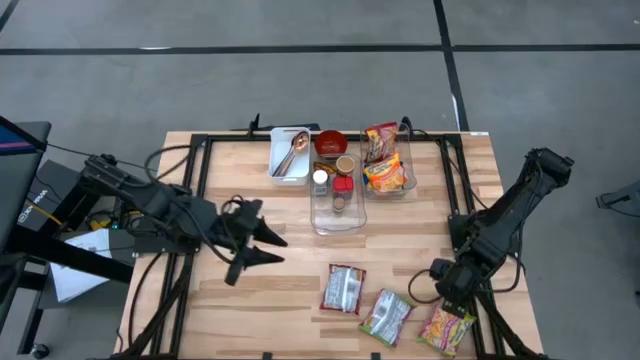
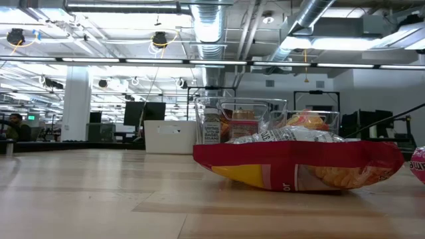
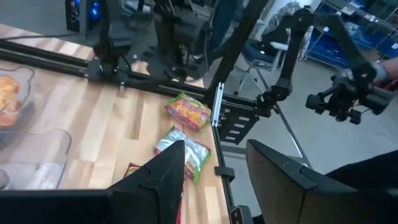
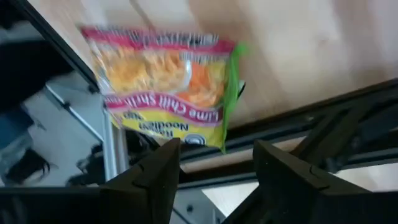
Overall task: Pick & Place Food Item
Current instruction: Put the right green noodle pack into the right transparent bin
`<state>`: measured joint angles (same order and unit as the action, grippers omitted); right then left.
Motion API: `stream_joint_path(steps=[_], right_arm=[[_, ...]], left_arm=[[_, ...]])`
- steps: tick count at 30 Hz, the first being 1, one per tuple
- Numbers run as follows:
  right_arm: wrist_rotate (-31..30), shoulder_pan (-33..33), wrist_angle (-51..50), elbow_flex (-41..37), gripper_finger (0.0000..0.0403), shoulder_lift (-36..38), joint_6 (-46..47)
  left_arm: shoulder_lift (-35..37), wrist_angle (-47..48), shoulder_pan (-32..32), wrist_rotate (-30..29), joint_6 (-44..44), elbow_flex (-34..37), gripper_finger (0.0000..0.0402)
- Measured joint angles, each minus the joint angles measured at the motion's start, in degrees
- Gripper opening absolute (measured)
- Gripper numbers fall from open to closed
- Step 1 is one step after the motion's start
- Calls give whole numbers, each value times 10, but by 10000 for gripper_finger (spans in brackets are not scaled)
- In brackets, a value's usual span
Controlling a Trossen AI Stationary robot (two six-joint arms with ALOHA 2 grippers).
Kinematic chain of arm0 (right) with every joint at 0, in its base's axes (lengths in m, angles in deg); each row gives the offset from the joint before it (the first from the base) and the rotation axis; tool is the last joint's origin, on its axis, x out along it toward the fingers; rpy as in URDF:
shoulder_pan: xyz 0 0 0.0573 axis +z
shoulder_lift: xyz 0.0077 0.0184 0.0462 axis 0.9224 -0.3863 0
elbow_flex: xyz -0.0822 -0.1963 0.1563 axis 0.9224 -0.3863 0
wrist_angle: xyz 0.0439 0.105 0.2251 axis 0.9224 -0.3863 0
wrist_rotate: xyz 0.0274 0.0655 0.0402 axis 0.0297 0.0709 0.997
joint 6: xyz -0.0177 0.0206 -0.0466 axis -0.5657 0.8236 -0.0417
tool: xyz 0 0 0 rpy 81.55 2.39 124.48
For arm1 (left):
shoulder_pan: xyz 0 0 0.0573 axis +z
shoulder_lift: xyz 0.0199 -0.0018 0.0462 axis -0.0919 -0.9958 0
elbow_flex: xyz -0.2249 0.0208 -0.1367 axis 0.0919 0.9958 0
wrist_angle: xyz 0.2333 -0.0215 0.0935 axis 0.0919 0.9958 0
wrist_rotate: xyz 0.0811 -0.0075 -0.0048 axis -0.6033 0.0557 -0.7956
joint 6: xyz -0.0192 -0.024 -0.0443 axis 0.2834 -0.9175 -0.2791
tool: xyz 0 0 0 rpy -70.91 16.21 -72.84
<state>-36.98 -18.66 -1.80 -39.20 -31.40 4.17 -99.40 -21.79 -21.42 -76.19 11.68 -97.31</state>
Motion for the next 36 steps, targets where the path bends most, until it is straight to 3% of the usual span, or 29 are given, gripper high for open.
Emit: stream_joint_path(steps=[4,12,17,21,30,36], right_arm=[[26,19,58,-37,195,-9,1],[44,45,133,-112,195,-9,19],[46,58,197,-152,195,-9,28],[34,57,275,-185,195,-9,48],[18,58,297,-215,195,-9,61],[-14,58,388,-236,195,-9,73]], left_arm=[[27,25,0,-4,0,0,166],[42,80,0,-85,-5,0,164],[41,78,0,-92,-24,0,157],[41,75,0,-98,-45,0,153],[39,66,0,-104,-68,0,151],[39,64,1,-104,-68,0,147]])
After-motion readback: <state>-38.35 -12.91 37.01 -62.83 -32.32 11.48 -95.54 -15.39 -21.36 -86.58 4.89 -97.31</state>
